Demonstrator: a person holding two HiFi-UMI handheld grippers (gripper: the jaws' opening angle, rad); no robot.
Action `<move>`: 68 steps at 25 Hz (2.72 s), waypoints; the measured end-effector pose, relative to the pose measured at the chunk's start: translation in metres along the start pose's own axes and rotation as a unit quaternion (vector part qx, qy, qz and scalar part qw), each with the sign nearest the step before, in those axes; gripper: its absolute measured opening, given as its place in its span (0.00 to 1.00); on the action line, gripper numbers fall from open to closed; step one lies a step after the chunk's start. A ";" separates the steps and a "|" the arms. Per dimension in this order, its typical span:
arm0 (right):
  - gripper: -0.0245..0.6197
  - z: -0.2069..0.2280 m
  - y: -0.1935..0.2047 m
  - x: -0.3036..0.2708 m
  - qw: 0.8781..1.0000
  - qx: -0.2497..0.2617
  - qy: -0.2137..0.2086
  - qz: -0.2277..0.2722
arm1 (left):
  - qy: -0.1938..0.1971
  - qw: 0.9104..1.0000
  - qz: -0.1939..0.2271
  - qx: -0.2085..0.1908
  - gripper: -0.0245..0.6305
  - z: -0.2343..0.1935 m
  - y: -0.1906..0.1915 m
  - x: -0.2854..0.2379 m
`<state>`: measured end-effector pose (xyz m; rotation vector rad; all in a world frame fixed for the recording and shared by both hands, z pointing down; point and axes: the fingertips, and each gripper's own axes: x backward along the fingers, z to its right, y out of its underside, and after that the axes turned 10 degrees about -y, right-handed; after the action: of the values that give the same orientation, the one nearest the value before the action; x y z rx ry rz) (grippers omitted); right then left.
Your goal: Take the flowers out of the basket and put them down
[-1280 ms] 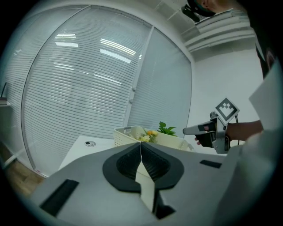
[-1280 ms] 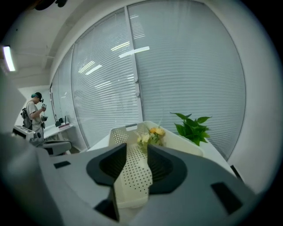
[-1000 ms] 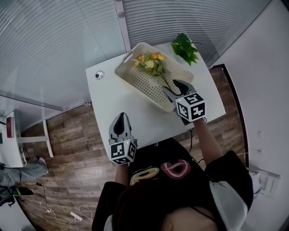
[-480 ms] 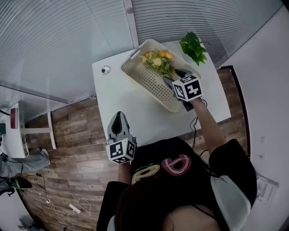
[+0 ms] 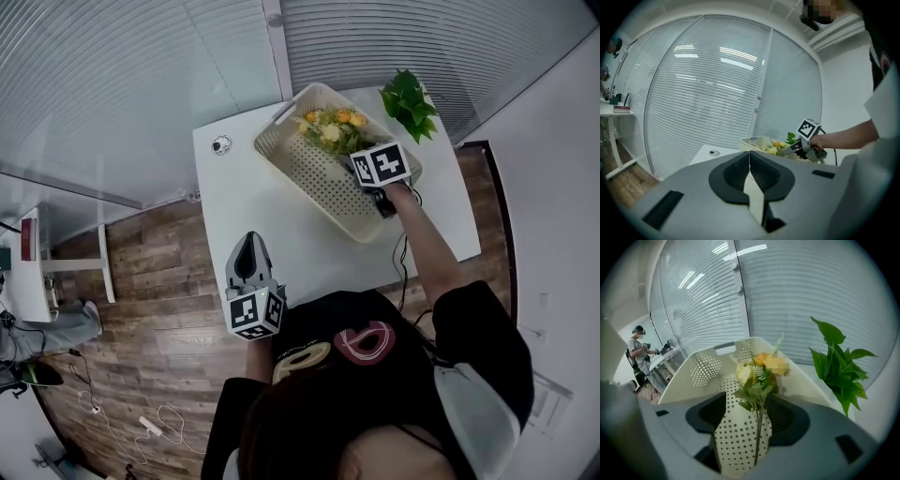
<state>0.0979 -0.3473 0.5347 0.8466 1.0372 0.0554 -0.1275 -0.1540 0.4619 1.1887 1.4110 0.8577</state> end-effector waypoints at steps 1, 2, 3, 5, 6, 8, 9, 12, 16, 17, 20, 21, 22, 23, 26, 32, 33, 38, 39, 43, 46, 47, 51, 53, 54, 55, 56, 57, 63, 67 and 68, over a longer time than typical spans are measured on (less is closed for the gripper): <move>0.45 0.002 0.000 -0.003 1.000 -0.001 -0.001 -0.005 | -0.003 1.000 0.000 0.000 0.07 -0.001 0.000 -0.001; 0.45 0.004 -0.001 -0.006 1.000 -0.001 -0.001 -0.009 | -0.005 1.000 -0.001 0.000 0.07 -0.002 -0.001 -0.002; 0.45 0.006 -0.001 -0.010 1.000 -0.001 -0.001 -0.014 | -0.009 1.000 -0.003 0.000 0.07 -0.005 -0.001 -0.003; 0.45 0.008 0.000 -0.018 1.000 -0.002 -0.002 -0.022 | -0.016 1.000 -0.008 0.001 0.07 -0.009 0.001 -0.005; 0.45 0.010 0.002 -0.022 1.000 -0.003 -0.002 -0.027 | -0.019 1.000 -0.011 0.002 0.07 -0.011 0.002 -0.007; 0.45 0.014 0.006 -0.028 0.999 -0.004 -0.001 -0.039 | -0.021 1.000 -0.015 0.002 0.07 -0.011 0.004 -0.009; 0.45 0.016 0.007 -0.031 0.999 -0.006 -0.001 -0.043 | -0.021 1.000 -0.017 0.002 0.07 -0.010 0.005 -0.010; 0.45 0.023 0.011 -0.040 0.999 -0.016 -0.004 -0.045 | -0.020 1.000 -0.021 0.003 0.07 -0.008 0.007 -0.014; 0.45 0.029 0.017 -0.048 0.998 -0.015 -0.005 -0.054 | -0.019 0.999 -0.028 -0.003 0.07 -0.006 0.011 -0.018; 0.45 0.031 0.019 -0.050 0.998 -0.013 -0.003 -0.058 | -0.020 0.999 -0.030 -0.005 0.07 -0.006 0.012 -0.019; 0.45 0.034 0.025 -0.056 0.997 -0.014 0.001 -0.069 | -0.018 0.999 -0.032 -0.007 0.07 -0.004 0.012 -0.022; 0.45 0.035 0.026 -0.058 0.997 -0.014 0.002 -0.072 | -0.017 0.999 -0.033 -0.008 0.07 -0.003 0.012 -0.023; 0.45 0.036 0.027 -0.060 0.997 -0.012 0.004 -0.074 | -0.016 0.999 -0.034 -0.008 0.07 -0.001 0.012 -0.024; 0.45 0.036 0.028 -0.062 0.997 -0.007 0.006 -0.075 | -0.015 0.999 -0.035 -0.008 0.07 0.000 0.012 -0.025; 0.45 0.039 0.030 -0.068 0.997 0.009 0.014 -0.082 | -0.014 0.999 -0.039 -0.010 0.07 0.001 0.014 -0.027; 0.45 0.039 0.031 -0.071 0.996 0.016 0.019 -0.090 | -0.023 0.999 -0.045 -0.010 0.07 -0.006 0.017 -0.027; 0.45 0.040 0.032 -0.072 0.995 0.020 0.021 -0.092 | -0.026 0.999 -0.045 -0.010 0.07 -0.007 0.017 -0.027; 0.41 0.044 0.036 -0.077 0.992 0.056 0.042 -0.105 | -0.033 0.998 -0.049 -0.014 0.07 -0.012 0.019 -0.027; 0.40 0.044 0.036 -0.078 0.991 0.062 0.046 -0.108 | -0.034 0.998 -0.049 -0.018 0.07 -0.012 0.020 -0.026; 0.37 0.041 0.032 -0.076 0.988 0.089 0.061 -0.109 | -0.034 0.998 -0.048 -0.028 0.07 -0.011 0.020 -0.024; 0.33 0.042 0.029 -0.076 0.988 0.094 0.067 -0.105 | -0.036 0.998 -0.050 -0.028 0.07 -0.011 0.022 -0.022; 0.29 0.043 0.029 -0.076 0.988 0.094 0.069 -0.103 | -0.036 0.998 -0.050 -0.029 0.07 -0.010 0.023 -0.022; 0.25 0.046 0.032 -0.075 0.988 0.085 0.076 -0.105 | -0.037 0.998 -0.048 -0.032 0.07 -0.010 0.023 -0.023; 0.22 0.045 0.025 -0.072 0.988 0.093 0.082 -0.094 | -0.038 0.998 -0.048 -0.031 0.07 -0.011 0.023 -0.021; 0.20 0.044 0.023 -0.071 0.988 0.093 0.086 -0.088 | -0.038 0.998 -0.047 -0.031 0.07 -0.012 0.023 -0.021; 0.18 0.044 0.024 -0.070 0.988 0.090 0.088 -0.084 | -0.038 0.998 -0.047 -0.031 0.07 -0.012 0.023 -0.020; 0.18 0.045 0.026 -0.069 0.989 0.086 0.090 -0.084 | -0.037 0.998 -0.047 -0.031 0.07 -0.011 0.023 -0.020; 0.17 0.045 0.028 -0.069 0.989 0.085 0.091 -0.082 | -0.038 0.998 -0.046 -0.030 0.07 -0.011 0.023 -0.020; 0.14 0.043 0.018 -0.064 0.989 0.100 0.090 -0.060 | -0.038 0.998 -0.042 -0.033 0.07 -0.013 0.022 -0.014; 0.13 0.041 0.014 -0.059 0.991 0.096 0.087 -0.045 | -0.040 0.998 -0.037 -0.032 0.07 -0.015 0.021 -0.014; 0.13 0.041 0.012 -0.057 0.991 0.096 0.087 -0.040 | -0.039 0.998 -0.036 -0.032 0.07 -0.015 0.020 -0.014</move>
<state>0.1026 -0.3870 0.5935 0.9864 1.2543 -0.0387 -0.1387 -0.1605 0.4874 1.1041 1.3445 0.7919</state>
